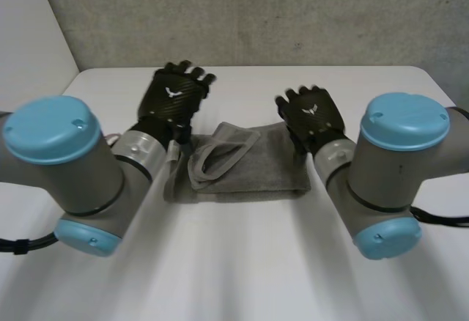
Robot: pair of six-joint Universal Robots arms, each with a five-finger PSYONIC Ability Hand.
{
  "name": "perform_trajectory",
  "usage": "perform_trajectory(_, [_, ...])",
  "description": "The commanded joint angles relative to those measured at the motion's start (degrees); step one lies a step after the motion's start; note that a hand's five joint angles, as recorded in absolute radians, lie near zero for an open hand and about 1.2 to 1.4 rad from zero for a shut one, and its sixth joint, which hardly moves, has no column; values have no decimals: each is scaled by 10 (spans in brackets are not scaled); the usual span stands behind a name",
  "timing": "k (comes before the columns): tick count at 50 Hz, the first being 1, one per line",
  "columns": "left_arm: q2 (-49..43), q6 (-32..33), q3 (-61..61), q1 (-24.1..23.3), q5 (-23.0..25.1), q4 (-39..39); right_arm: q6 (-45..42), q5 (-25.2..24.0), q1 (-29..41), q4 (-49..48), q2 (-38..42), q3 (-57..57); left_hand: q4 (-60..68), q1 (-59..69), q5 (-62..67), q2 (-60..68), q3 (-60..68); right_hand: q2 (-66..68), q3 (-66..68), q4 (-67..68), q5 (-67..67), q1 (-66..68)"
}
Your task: Fold the towel.
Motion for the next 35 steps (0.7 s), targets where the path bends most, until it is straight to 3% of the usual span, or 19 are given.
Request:
perform_trajectory(1, [-51,-39,37,-43,10,-18,-3,-3,-22,10,10,36,-29,-29,-107,-28,-20,-37,-33,-41,-30,-29])
perform_trajectory(22, [-270,-39,286,-62,6,-139,-1,-1,-15,-12,77,33,-19,-18,-97,-18,-10,130,135,127,138,138])
perform_trajectory(35, [-279,-37,294,-17,-127,-140,-8,1,-15,-35,110,24,-19,-18,-97,-18,-10,342,346,339,349,350])
